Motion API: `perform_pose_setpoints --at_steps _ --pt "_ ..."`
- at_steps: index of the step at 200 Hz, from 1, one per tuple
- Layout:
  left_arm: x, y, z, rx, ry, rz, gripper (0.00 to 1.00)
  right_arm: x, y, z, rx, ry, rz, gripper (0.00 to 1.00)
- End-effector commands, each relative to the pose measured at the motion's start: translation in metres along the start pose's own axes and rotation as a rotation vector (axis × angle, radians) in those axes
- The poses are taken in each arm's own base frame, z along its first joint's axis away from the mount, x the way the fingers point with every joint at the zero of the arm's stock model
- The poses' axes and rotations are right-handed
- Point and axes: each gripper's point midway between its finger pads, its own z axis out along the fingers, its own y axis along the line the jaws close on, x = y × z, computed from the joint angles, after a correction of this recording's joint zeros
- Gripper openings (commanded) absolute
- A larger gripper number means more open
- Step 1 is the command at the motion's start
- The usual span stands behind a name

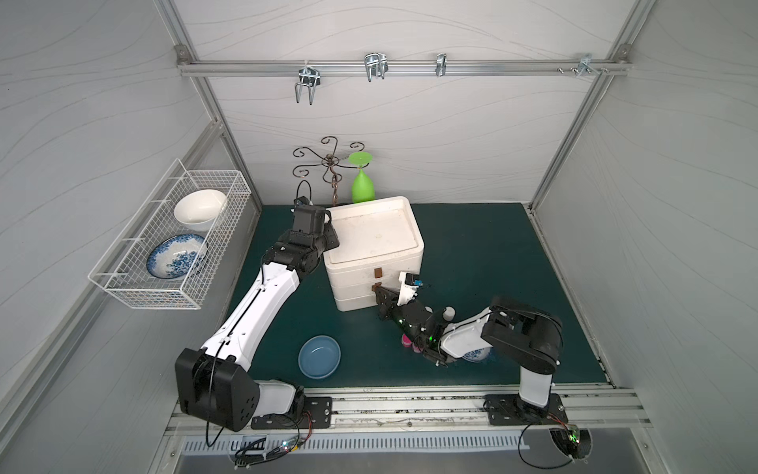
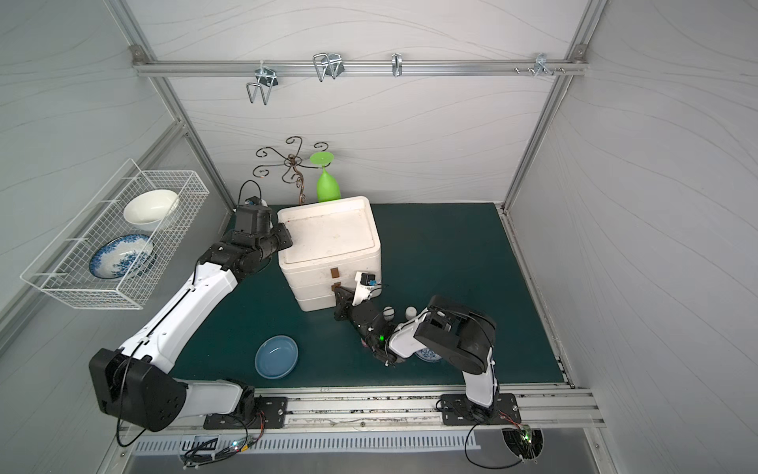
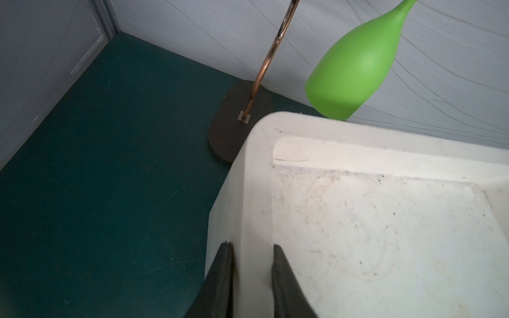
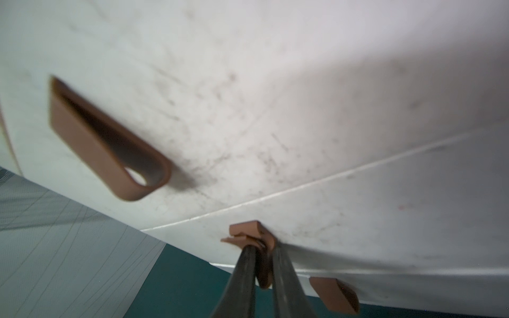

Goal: Put the paint cans in the drawer according to color
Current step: Open the drawer in the storage box.

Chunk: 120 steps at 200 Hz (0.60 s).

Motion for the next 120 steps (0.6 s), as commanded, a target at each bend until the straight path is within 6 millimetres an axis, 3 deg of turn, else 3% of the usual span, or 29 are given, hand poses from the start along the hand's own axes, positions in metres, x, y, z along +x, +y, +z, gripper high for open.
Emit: perform_pose_setpoints --at_steps 1,10,51,120 --pt "0.019 -0.046 -0.009 0.223 0.104 -0.116 0.05 -0.002 -0.001 0.010 -0.003 -0.002 0.009 0.08" --pt "0.019 -0.045 -0.009 0.221 0.103 -0.115 0.05 -0.001 -0.003 0.010 -0.002 0.003 0.008 0.00" --pt "0.019 -0.044 -0.008 0.214 0.103 -0.111 0.05 0.003 -0.014 0.000 0.019 0.014 0.016 0.00" --pt "0.019 -0.042 -0.006 0.197 0.096 -0.105 0.05 0.027 -0.043 -0.039 0.075 0.101 0.067 0.00"
